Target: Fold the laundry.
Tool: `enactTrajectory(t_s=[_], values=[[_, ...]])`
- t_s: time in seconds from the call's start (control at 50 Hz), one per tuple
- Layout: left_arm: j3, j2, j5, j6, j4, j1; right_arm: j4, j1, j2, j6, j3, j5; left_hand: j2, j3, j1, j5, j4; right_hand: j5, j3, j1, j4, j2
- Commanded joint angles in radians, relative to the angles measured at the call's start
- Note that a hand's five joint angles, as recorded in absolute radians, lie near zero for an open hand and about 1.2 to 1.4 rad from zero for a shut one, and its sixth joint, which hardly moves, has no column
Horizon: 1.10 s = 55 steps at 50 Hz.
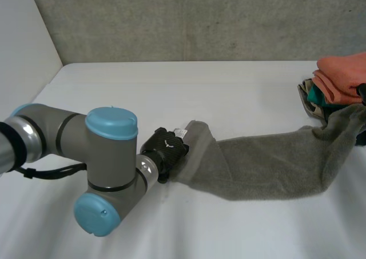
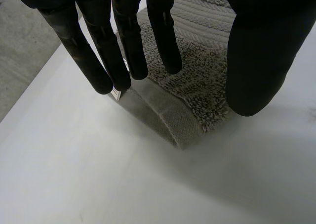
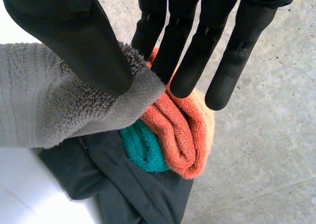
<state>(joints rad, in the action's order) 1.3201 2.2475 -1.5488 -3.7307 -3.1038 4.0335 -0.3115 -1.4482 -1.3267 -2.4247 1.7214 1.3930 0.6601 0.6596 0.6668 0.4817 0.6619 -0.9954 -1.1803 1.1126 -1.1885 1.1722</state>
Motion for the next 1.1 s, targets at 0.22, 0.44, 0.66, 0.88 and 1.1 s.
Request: enactTrajectory(t_s=[0.22, 0.44, 0.66, 0.88, 1.1], values=[[-0.079, 0.107, -0.119, -0.057, -0.022, -0.018, -0.001, 0.009, 0.003, -0.008, 0.004, 0.001, 0.736, 0.737, 0.729, 0.740, 0.734, -0.226, -0.216, 0.284, -0.208, 0.224], [-0.013, -0.164, -0.186, -0.038, -0.016, 0.045, 0.058, -0.001, -0.087, 0.015, -0.017, -0.029, 0.736, 0.737, 0.729, 0.740, 0.734, -0.226, -0.216, 0.284, -0.208, 0.224], [0.011, -0.509, -0.159, -0.067, 0.139, 0.182, 0.371, -0.020, -0.226, 0.041, -0.241, -0.074, 0.736, 0.737, 0.729, 0.740, 0.734, -0.226, -0.216, 0.284, -0.208, 0.224], [-0.065, -0.373, -0.018, -0.094, 0.192, 0.320, 0.443, -0.178, 0.024, 0.007, -0.428, -0.036, 0.736, 0.737, 0.729, 0.740, 0.734, -0.226, -0.216, 0.284, -0.208, 0.224], [-0.560, -0.043, -0.014, -0.020, 0.172, 0.378, 0.218, -0.302, 0.308, -0.103, -0.739, 0.121, 0.736, 0.737, 0.729, 0.740, 0.734, -0.226, -0.216, 0.284, -0.208, 0.224]])
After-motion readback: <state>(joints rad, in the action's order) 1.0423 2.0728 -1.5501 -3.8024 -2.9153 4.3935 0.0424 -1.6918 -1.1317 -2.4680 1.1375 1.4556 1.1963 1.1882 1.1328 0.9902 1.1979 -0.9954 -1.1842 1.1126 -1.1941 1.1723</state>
